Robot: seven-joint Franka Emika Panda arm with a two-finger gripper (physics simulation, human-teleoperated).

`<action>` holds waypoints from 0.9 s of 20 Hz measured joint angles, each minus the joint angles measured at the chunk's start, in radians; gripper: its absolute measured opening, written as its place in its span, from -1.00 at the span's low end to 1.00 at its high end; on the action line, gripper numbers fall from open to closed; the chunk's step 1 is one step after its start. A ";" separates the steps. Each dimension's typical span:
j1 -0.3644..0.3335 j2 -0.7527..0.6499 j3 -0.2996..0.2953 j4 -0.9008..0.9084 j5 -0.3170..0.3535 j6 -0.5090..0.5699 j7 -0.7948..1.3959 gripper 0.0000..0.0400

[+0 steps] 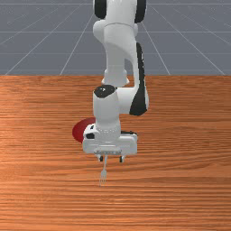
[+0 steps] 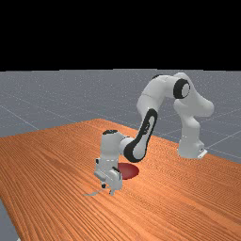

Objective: Put the fork on the plate

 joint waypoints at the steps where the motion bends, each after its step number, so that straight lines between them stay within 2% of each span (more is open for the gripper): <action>1: 0.001 0.005 -0.004 0.011 -0.003 -0.014 0.021 0.52; 3: 0.002 0.008 -0.006 0.019 -0.010 -0.025 0.040 0.56; 5: -0.002 0.013 -0.008 0.025 -0.022 -0.015 0.035 0.44; 6: -0.004 0.009 -0.007 0.017 -0.026 -0.008 0.028 0.30; 8: -0.001 -0.003 0.001 -0.003 -0.031 0.000 0.012 -0.43; 9: 0.004 -0.008 0.004 -0.011 -0.035 -0.003 0.007 -0.55; 15: 0.011 -0.036 0.006 0.013 -0.056 -0.121 0.004 -0.56; 18: 0.010 -0.182 0.004 -0.067 -0.068 -0.238 -0.014 -0.57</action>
